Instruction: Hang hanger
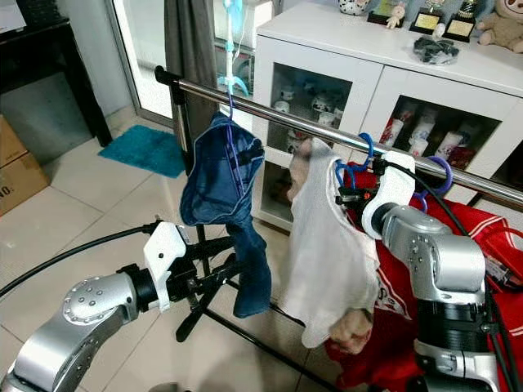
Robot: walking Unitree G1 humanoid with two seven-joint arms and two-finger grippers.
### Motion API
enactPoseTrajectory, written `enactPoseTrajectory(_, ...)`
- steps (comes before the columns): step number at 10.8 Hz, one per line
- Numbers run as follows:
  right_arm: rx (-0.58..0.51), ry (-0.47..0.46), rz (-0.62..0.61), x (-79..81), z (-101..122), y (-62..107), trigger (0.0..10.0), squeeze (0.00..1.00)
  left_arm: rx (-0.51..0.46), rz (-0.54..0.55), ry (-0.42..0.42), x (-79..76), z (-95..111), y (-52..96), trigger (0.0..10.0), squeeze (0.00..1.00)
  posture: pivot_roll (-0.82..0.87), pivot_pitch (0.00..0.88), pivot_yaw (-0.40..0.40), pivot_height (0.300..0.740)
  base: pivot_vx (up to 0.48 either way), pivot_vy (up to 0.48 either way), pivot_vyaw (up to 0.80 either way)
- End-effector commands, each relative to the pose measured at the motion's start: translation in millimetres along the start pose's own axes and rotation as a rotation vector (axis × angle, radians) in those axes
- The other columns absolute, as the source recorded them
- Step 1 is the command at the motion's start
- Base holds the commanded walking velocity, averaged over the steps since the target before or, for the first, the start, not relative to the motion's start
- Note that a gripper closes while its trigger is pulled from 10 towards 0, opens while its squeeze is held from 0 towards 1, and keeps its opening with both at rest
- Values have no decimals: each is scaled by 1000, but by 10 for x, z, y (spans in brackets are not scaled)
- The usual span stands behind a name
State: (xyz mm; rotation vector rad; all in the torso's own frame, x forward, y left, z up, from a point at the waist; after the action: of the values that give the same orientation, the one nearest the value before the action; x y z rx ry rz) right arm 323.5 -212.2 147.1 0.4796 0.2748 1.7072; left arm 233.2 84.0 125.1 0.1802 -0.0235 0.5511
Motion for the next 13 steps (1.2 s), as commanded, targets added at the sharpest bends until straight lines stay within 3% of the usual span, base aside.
enactPoseTrajectory(1, -25, 11, 6, 6, 23, 24, 0, 0, 16, 24, -25, 34, -3, -8, 10000, 0, 115, 0, -39, 740, 0, 0, 0)
enactPoseTrajectory(4, -51, 13, 6, 7, 21, 72, 0, 0, 47, 116, -37, 128, -65, -9, 10000, 0, 109, 0, -33, 740, 0, 0, 0)
enactPoseTrajectory(7, -192, 29, -1, 57, 215, 236, 0, 0, 29, 246, -9, 234, -63, 18, 10000, 0, 109, 0, -37, 740, 0, 0, 0)
enactPoseTrajectory(9, -176, 92, 17, 205, 125, 403, 0, 0, 28, 289, 5, 246, -94, 18, 10000, 0, 93, 0, -32, 740, 0, 0, 0)
enactPoseTrajectory(13, -109, 122, 56, 423, -182, 383, 0, 0, 40, 282, 2, 248, -110, -40, 10000, 0, 75, 0, -18, 740, 0, 0, 0)
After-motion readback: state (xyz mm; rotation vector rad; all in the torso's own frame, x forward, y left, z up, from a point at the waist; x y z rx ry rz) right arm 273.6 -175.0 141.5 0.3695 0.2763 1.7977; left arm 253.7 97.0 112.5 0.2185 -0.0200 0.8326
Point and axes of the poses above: a point about 5 cm out from each wrist's last joint towards the gripper, its own y axis pointing back from the gripper into the wrist, its own z axis along the axis of the wrist's last joint, x = y × z, the point moved 2 cm from there along -y, pointing out of the wrist towards the gripper, and after that the axes turned 2 degrees about -y, right-handed, at the moved point
